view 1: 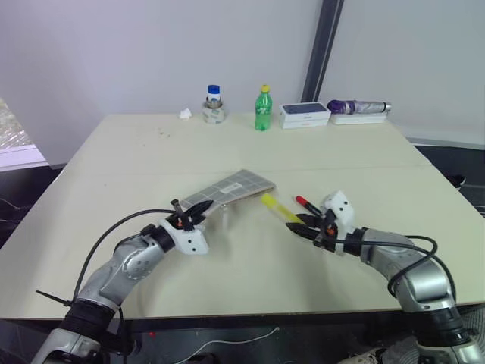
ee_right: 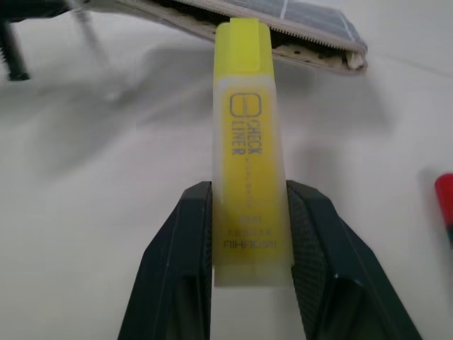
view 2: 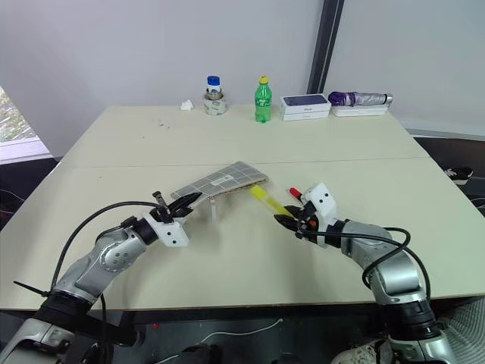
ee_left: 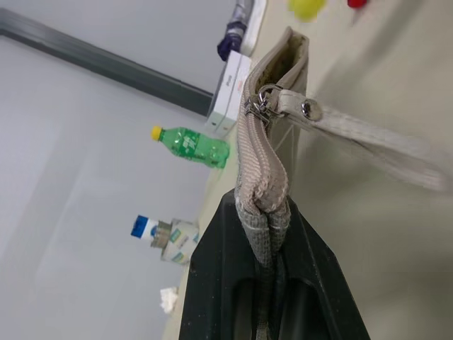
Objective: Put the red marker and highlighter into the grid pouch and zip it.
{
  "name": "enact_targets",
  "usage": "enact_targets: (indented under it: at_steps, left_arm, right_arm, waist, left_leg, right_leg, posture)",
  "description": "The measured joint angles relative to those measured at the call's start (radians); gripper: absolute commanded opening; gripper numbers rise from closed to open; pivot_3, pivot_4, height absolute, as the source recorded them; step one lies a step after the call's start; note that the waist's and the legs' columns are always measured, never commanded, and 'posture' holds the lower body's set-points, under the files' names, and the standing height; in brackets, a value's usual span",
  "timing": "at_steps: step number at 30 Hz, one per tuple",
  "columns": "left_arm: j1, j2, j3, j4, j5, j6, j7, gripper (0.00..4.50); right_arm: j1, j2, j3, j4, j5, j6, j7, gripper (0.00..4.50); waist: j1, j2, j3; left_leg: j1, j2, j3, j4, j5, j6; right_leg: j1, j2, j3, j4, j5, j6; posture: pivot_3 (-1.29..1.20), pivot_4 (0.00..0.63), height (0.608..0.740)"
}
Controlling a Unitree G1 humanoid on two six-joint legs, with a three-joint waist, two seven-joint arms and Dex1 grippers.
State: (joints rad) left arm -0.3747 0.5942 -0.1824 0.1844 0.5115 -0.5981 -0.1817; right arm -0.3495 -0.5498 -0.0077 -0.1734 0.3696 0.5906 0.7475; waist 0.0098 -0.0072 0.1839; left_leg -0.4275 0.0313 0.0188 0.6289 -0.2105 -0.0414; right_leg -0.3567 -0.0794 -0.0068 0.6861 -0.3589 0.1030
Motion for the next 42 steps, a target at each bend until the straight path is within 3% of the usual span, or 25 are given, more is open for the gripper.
enact_targets:
  at_steps: [14,22,28,35,42]
  left_arm:
    - [0.019,0.013,-0.011,-0.048,0.014,-0.028,-0.037,0.00]
    - [0.008,0.025,-0.044,-0.048,-0.004,-0.095,-0.101,0.00]
    - [0.015,0.057,-0.038,-0.048,-0.146,-0.130,-0.185,0.00]
    - [0.069,0.082,-0.030,-0.049,-0.493,-0.071,-0.397,0.00]
    - [0.098,0.085,-0.017,-0.051,-0.572,-0.035,-0.487,0.00]
  right_arm:
    - [-0.043,0.022,0.058,0.020,-0.021,-0.008,-0.009,0.88]
    - [-0.095,-0.021,0.175,0.020,-0.142,-0.045,0.010,0.88]
    - [-0.147,-0.088,0.275,0.023,-0.283,-0.243,0.081,0.88]
    - [-0.205,-0.045,0.340,0.092,-0.387,-0.472,0.120,0.88]
    - [-0.205,-0.038,0.373,0.128,-0.457,-0.558,0.145,0.88]
  waist:
    - [0.000,0.000,0.000]
    - [-0.001,0.000,0.000]
    - [-0.005,0.000,0.000]
    - [-0.018,0.000,0.000]
    - [-0.021,0.000,0.000]
  left_leg:
    - [0.000,0.000,0.000,0.000,0.000,0.000]
    - [0.000,0.000,0.000,0.000,0.000,0.000]
    - [0.000,0.000,0.001,0.000,0.000,0.000]
    - [0.000,0.000,0.000,0.000,0.000,0.000]
    - [0.000,0.000,0.001,0.000,0.000,0.000]
  right_leg:
    - [0.000,0.000,0.000,0.000,0.000,0.000]
    - [0.000,0.000,0.000,0.000,0.000,0.000]
    - [-0.001,0.000,0.000,0.000,0.000,0.000]
    - [0.000,0.000,0.000,0.000,0.000,0.000]
    - [0.000,0.000,0.000,0.000,0.000,0.000]
  posture:
    - [0.00,0.150,0.740]
    - [0.00,0.150,0.740]
    - [0.00,0.150,0.740]
    - [0.00,0.150,0.740]
    - [0.00,0.150,0.740]
